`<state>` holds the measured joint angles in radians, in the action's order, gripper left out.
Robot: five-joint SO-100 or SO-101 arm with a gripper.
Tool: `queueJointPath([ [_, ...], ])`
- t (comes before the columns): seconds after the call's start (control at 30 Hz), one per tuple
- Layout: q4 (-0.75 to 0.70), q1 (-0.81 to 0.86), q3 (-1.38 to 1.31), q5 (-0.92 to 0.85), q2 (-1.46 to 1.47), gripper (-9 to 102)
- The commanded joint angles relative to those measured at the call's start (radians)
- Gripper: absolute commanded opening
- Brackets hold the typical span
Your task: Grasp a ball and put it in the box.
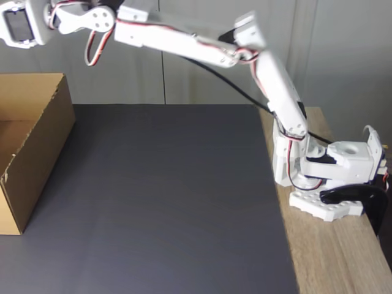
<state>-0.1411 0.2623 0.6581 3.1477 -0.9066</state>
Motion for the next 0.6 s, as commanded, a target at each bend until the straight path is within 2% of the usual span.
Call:
queueJointPath([
  [0.0, -0.084, 0.006, -0.318, 0.006, 0.127, 14],
  [0.1, -0.155, 0.009, -0.54, 0.008, 0.287, 13],
  [0.37, -0.218, 0.025, -0.549, 0.005, 0.341, 21],
  [0.57, -0.328, 0.035, -0.588, 0.008, 0.373, 35],
])
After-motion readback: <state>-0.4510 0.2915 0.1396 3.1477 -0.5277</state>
